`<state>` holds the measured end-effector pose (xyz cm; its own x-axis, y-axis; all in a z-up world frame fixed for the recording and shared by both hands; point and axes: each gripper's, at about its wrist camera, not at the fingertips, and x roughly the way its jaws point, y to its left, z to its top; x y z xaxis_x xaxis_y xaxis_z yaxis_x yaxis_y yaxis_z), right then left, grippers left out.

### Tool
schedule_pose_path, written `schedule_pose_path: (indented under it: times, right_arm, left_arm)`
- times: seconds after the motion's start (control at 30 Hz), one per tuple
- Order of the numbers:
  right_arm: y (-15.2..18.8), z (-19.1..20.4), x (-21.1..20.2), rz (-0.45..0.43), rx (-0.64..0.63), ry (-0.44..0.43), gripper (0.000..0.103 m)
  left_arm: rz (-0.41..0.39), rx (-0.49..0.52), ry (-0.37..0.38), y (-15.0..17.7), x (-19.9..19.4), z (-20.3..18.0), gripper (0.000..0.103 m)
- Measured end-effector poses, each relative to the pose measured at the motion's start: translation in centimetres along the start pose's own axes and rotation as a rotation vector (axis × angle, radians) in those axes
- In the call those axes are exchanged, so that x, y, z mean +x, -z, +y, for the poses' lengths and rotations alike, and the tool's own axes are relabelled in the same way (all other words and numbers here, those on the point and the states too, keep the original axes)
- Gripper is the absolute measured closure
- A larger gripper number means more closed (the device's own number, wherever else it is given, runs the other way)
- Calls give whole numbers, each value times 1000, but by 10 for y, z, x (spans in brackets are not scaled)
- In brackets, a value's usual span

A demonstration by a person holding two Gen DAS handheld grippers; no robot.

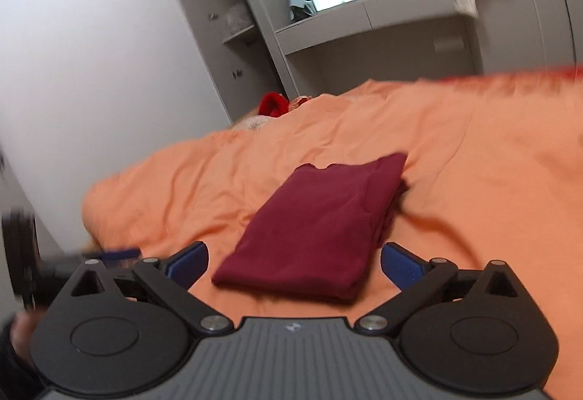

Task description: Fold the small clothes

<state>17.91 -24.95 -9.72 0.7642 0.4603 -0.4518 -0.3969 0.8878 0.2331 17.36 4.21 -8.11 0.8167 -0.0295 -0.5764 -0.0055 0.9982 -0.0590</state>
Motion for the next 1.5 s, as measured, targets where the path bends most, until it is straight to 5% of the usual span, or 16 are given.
schedule_pose_path:
  times: [0.27,0.43,0.73,1.5]
  right_arm:
    - [30,41,-46,15,-137,197,0]
    - [36,44,-33,86,-90,192,0]
    - [33,44,-54,59,-116,222,0]
    - [32,35,-54,78,-135,261,0]
  left_arm:
    - [54,3,-2,8,-39,-18,1]
    - [56,30,42,15,-62,-35,1]
    - [14,86,55,18,-94,-57,0]
    - [17,65,27,11,-100,-59,0]
